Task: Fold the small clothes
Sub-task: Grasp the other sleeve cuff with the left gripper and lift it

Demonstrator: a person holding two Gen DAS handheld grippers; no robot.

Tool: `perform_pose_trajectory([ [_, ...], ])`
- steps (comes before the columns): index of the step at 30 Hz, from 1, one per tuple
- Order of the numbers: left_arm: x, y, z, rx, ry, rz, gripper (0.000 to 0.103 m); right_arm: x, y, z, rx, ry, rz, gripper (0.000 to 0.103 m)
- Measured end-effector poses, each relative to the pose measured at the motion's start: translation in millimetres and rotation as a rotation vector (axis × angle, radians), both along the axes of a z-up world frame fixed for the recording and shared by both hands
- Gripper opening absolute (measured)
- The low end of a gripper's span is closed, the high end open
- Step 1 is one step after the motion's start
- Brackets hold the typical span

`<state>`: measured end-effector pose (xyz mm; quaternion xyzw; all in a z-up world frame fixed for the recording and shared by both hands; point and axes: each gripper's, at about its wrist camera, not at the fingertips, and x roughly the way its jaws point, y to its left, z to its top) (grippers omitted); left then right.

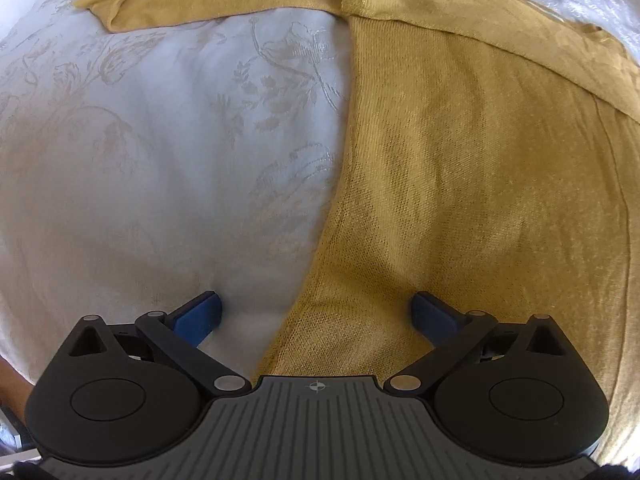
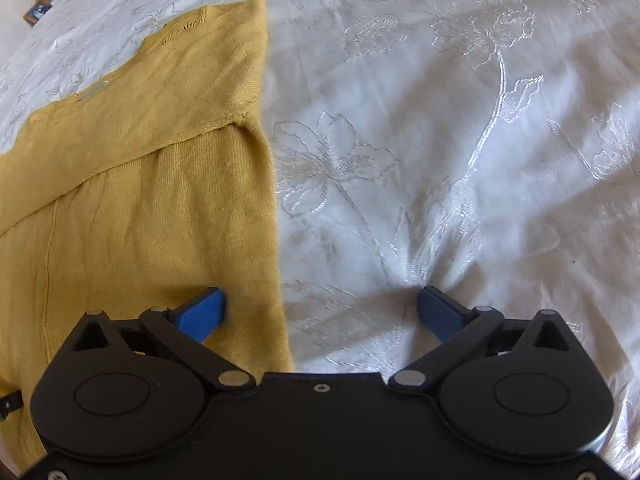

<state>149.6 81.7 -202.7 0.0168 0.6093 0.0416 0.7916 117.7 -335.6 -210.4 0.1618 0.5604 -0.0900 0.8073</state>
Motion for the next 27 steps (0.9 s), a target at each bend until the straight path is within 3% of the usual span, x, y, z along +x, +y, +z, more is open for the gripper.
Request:
perform_pose_trajectory([
  [8, -7.1, -1.6, -6.5, -0.004, -0.027, 0.011, 0.103, -11.9, 4.4, -1.0, -0.018, -0.049, 0.043, 0.103],
  [11, -11.1, 1.1, -9.6, -0.017, -0.04, 0.003, 0.103, -7.6, 2.9, 1.1, -0.002, -0.026, 0.038, 0.103],
  [15, -3.4, 12.5, -7.2, -0.044, 0.017, -0.034, 0.103, 4.6, -0.1, 9.9, 0.006, 0.029, 0.031, 0.101],
  [16, -0.5, 15.3, 0.1, -0.049, 0.009, -0.048, 0.099, 5.2, 1.0, 16.9, -0.009, 0.025, 0.008, 0.1],
  [17, 0.4, 18.8, 6.9, -0.05, -0.022, -0.065, 0.088, 3.8, 3.5, 25.8, -0.033, 0.006, -0.019, 0.099],
  [19, 2.3, 28.8, 22.5, -0.048, -0.083, -0.095, 0.082, 1.0, 12.9, 46.4, -0.08, -0.049, -0.054, 0.099],
  [23, 18.7, 64.2, 52.8, -0.029, -0.196, -0.097, 0.082, 0.9, 46.8, 76.3, -0.103, -0.122, -0.07, 0.1],
  [27, 63.5, 110.8, 70.7, 0.001, -0.253, -0.053, 0.082, 12.0, 95.2, 90.1, -0.07, -0.151, -0.061, 0.1],
])
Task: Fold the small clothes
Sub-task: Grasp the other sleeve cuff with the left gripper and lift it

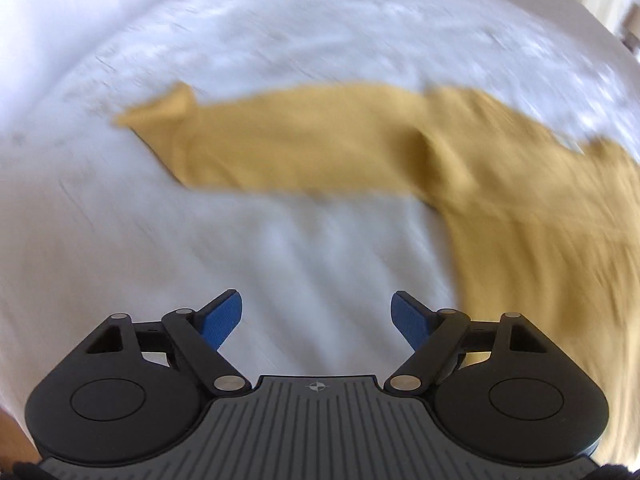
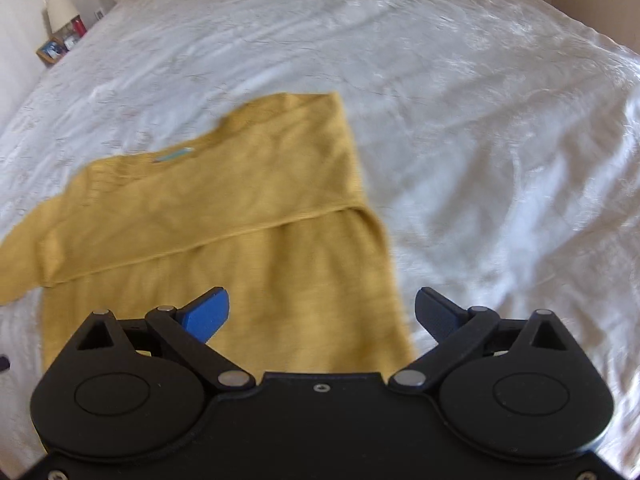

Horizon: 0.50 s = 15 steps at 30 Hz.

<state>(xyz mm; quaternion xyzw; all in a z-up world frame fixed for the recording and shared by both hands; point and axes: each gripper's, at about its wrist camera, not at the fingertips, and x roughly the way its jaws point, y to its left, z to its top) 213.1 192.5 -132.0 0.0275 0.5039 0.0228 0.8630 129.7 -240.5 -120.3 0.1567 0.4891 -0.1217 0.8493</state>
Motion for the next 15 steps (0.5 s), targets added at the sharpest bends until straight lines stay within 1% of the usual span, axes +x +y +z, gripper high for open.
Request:
perform_pose_trajectory([
  [5, 72.3, 48.5, 13.9, 0.054, -0.057, 0.082, 0.082, 14.7, 56.0, -1.3, 0.054, -0.001, 0.027, 0.1],
  [8, 111.3, 70.3, 17.4, 0.09, -0.086, 0.103, 0.082, 19.6, 80.1, -5.5, 0.075, 0.007, 0.021, 0.1],
  [11, 147.6, 80.6, 15.9, 0.137, -0.098, 0.114, 0.082, 20.6, 96.7, -7.6, 0.095, 0.027, 0.001, 0.1],
  [15, 177.9, 89.5, 8.8, 0.166, -0.102, 0.116, 0.082, 21.1, 113.2, -9.4, 0.097, 0.063, 0.003, 0.1],
])
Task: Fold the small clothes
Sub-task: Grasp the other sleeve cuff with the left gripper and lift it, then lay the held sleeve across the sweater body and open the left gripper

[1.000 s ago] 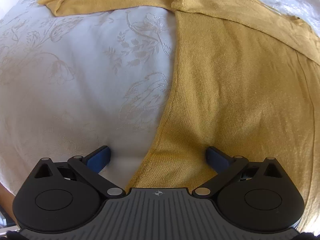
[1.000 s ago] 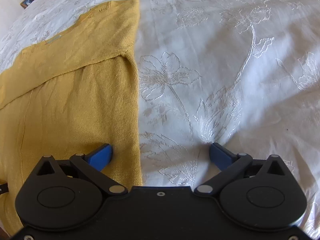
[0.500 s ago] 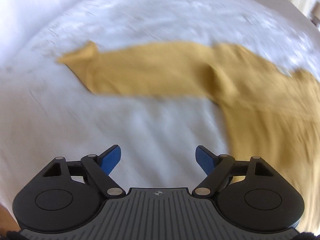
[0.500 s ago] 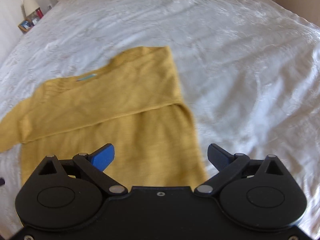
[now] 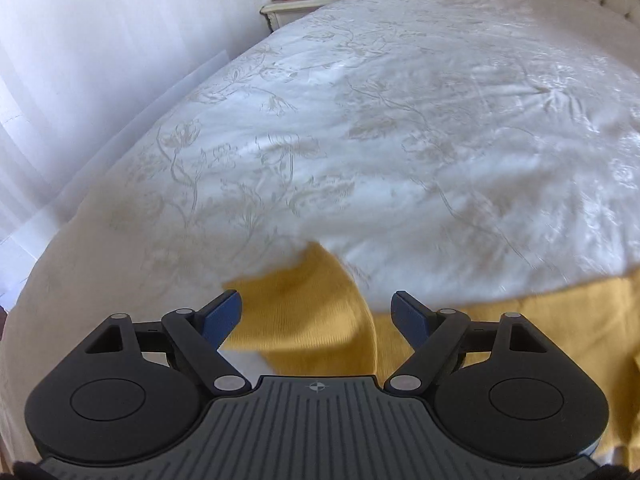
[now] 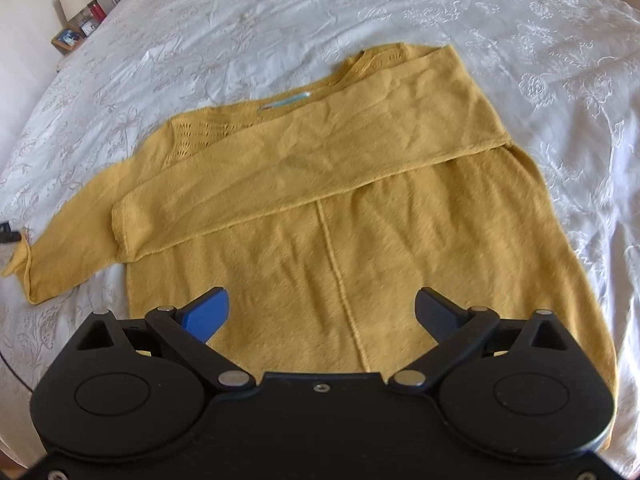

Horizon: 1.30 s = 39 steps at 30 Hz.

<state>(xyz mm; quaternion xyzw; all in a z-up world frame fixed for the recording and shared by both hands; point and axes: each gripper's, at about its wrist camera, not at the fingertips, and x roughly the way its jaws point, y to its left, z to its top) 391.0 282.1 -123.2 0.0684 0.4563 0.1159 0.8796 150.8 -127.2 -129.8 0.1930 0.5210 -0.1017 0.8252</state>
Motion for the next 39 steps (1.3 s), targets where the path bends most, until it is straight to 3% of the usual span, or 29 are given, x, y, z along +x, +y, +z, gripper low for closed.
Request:
perform_pose_trajectory([
  [3, 13.4, 0.1, -8.9, 0.016, 0.01, 0.001, 0.082, 4.0, 6.5, -0.6, -0.012, 0.017, 0.01, 0.1],
  [6, 25.0, -2.0, -27.1, 0.089, 0.057, 0.01, 0.081, 8.5, 11.3, 0.2, -0.023, 0.021, 0.015, 0.1],
  [7, 27.2, -0.9, -32.5, 0.112, 0.07, 0.015, 0.069, 9.6, 11.7, 0.7, -0.025, 0.02, 0.017, 0.1],
  [8, 26.6, 0.9, -35.6, 0.117, 0.073, 0.014, 0.035, 10.5, 13.1, 1.6, -0.026, 0.017, 0.019, 0.1],
  [9, 25.7, 4.2, -37.3, 0.096, 0.077, 0.016, 0.017, 10.9, 14.0, 2.4, -0.026, 0.015, 0.022, 0.1],
  [10, 24.1, 9.9, -35.8, 0.051, 0.075, 0.033, 0.008, 11.0, 15.0, 2.9, -0.026, 0.014, 0.025, 0.1],
  [14, 7.7, 27.1, -10.3, -0.121, -0.038, 0.085, 0.008, 9.7, 15.7, 1.0, -0.015, 0.014, 0.044, 0.1],
  [19, -10.8, 11.6, 39.1, -0.192, -0.173, 0.011, 0.008, 7.3, 8.5, -6.6, 0.032, 0.013, 0.052, 0.099],
  [23, -26.9, -23.7, 82.0, -0.22, -0.265, -0.079, 0.008, 3.9, -1.3, -10.3, 0.067, -0.004, 0.066, 0.099],
  [31, -66.7, -172.3, 137.4, -0.267, -0.37, -0.313, 0.008, -12.3, -42.7, -9.8, 0.12, -0.051, 0.14, 0.099],
  [35, -84.5, -258.1, 130.4, -0.311, -0.355, -0.412, 0.008, -28.5, -78.8, -7.0, 0.139, -0.07, 0.15, 0.099],
  [39, -97.8, -331.0, 103.8, -0.337, -0.31, -0.478, 0.01, -43.1, -116.2, -5.0, 0.143, -0.081, 0.155, 0.099],
])
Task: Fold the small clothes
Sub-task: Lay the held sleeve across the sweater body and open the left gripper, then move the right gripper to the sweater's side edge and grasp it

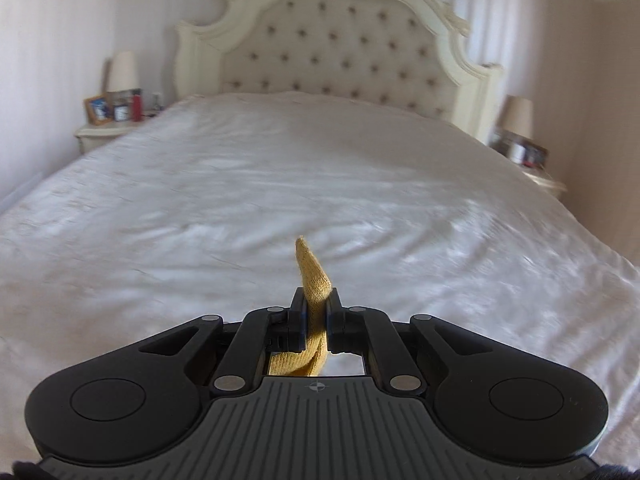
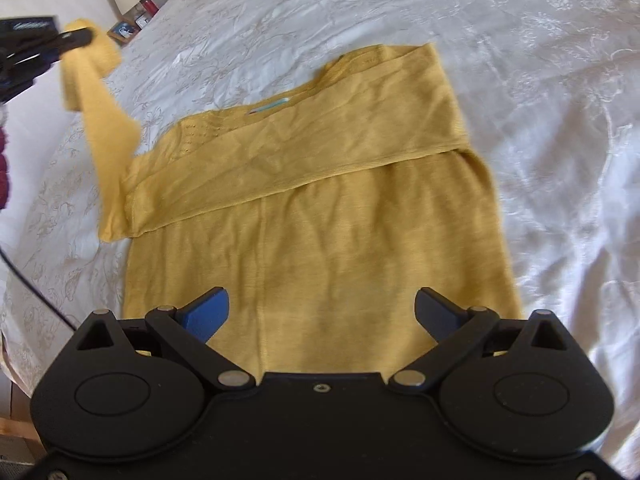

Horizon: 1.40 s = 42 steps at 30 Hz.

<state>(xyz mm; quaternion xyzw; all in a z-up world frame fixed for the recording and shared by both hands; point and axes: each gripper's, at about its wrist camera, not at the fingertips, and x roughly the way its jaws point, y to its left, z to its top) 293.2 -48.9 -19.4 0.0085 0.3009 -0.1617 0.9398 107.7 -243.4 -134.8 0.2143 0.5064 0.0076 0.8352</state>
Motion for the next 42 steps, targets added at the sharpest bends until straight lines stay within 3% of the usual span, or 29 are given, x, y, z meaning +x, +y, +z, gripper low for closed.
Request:
perform_pose_trajectory([
  [1, -4.0, -14.7, -9.5, 0.001, 0.016, -0.024, 0.01, -1.9, -8.5, 1.2, -0.002, -0.002, -0.002, 0.099],
  [4, -14.0, -52.3, -31.6, 0.035, 0.079, -0.093, 0.029, -7.0, -31.0, 4.9, -0.003, -0.013, -0.02, 0.099],
  [11, -53.5, -64.5, -61.8, 0.119, 0.159, -0.176, 0.036, -3.8, -58.1, 5.5, 0.009, -0.029, -0.054, 0.099],
  [17, -54.4, -5.4, -94.0, 0.197, 0.273, -0.056, 0.04, 18.2, -58.4, 8.6, 0.0, -0.056, -0.04, 0.099],
  [25, -31.6, 80.8, -121.2, 0.202, 0.409, 0.179, 0.04, 64.4, -45.6, 18.3, -0.019, -0.092, -0.01, 0.1],
  [34, -7.8, 102.9, -153.0, 0.174, 0.492, 0.242, 0.042, 126.1, -36.9, 23.9, -0.075, -0.13, 0.057, 0.1],
  [40, -15.2, 103.9, -160.2, 0.167, 0.466, 0.24, 0.045, 167.7, -29.2, 10.1, -0.12, -0.133, 0.125, 0.099],
  [42, -18.1, 105.9, -161.3, 0.155, 0.457, 0.237, 0.046, 181.1, -25.2, 1.8, -0.123, -0.122, 0.158, 0.094],
])
